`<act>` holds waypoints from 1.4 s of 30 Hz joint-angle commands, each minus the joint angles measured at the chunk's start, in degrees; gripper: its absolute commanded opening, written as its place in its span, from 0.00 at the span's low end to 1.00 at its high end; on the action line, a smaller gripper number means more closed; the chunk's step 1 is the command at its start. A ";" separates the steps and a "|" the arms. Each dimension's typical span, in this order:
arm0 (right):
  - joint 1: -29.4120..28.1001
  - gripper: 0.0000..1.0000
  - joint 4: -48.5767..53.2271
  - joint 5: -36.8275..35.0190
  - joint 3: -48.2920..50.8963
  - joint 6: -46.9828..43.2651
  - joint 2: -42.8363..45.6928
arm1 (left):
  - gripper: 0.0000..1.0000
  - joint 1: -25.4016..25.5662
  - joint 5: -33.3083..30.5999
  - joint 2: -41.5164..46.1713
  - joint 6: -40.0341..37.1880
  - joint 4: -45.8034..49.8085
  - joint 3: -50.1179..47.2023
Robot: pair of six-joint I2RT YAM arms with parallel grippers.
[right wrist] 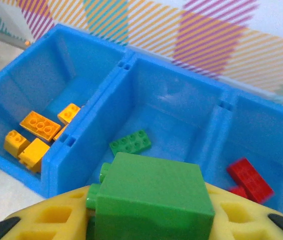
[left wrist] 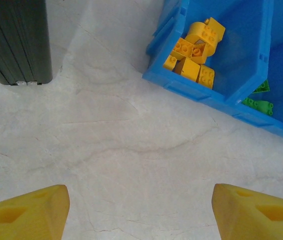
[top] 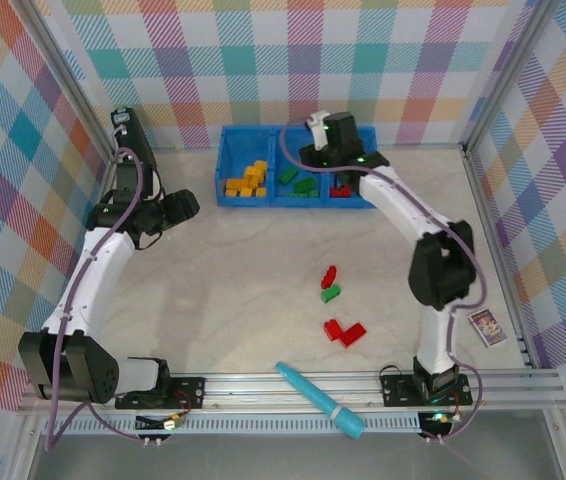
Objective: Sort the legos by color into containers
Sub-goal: Place the lego in the container, then pick up the lego from the center of the table.
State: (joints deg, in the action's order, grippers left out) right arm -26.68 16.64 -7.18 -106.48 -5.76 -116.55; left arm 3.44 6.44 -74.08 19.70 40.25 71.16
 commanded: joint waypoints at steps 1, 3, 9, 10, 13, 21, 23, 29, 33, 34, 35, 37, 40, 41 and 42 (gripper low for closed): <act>-0.30 0.35 -2.91 0.42 -7.20 -5.77 -7.25 | 0.76 -0.89 -0.55 2.34 -1.21 1.93 -1.51; -0.35 0.35 -0.88 0.01 -12.34 -6.57 -12.66 | 0.76 -0.88 -0.55 2.78 -1.16 2.41 -1.77; -0.35 0.44 0.79 -1.16 -19.48 -9.30 -20.91 | 0.76 -0.87 -0.73 4.09 -1.01 3.32 -2.24; -0.37 0.45 0.65 -1.34 -19.63 -9.66 -21.44 | 0.76 -0.89 -0.72 4.12 -0.98 3.43 -2.25; -0.39 0.47 0.78 -1.18 -19.91 -10.06 -22.05 | 0.76 -0.87 -0.25 4.21 -0.86 3.52 -2.25; -0.48 0.71 1.11 0.73 -16.54 -10.24 -17.80 | 0.76 -0.89 0.56 4.90 -0.63 3.70 -1.90; -0.48 0.75 1.41 1.34 -15.21 -10.41 -15.56 | 0.76 -0.89 0.77 5.17 -0.54 3.61 -1.83; -0.57 0.75 1.31 3.17 -4.67 -7.86 -3.44 | 0.76 -0.89 2.38 6.21 -0.28 3.23 -0.98; -0.60 0.76 7.66 -0.67 6.81 3.89 7.82 | 0.76 -0.84 2.88 6.58 -0.57 3.50 -1.07; -0.70 0.76 9.10 -0.89 11.06 7.43 11.11 | 0.76 -0.85 2.96 6.67 -0.54 3.34 -1.29; -0.94 0.76 9.87 -1.21 15.92 10.39 14.63 | 0.76 -0.89 3.14 6.67 -0.65 3.03 -1.54; -2.20 0.77 9.52 -1.96 25.79 13.88 21.30 | 0.76 -0.81 3.87 6.59 -0.65 2.28 -1.97; -4.49 0.77 11.09 -3.20 36.89 20.33 29.98 | 0.76 -0.31 4.98 5.42 -1.20 1.94 -1.55; -4.69 0.76 12.93 -2.72 39.23 24.60 32.38 | 0.76 0.13 5.15 4.74 -1.54 2.02 -1.14; -4.70 0.74 14.64 -1.72 40.97 28.41 34.10 | 0.76 0.53 5.16 4.16 -1.85 2.11 -0.58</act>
State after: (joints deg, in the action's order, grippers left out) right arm -30.46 25.47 -9.26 -70.39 9.32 -85.32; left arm 3.38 10.02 -68.84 19.46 42.41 69.54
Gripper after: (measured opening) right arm 0.750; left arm 0.762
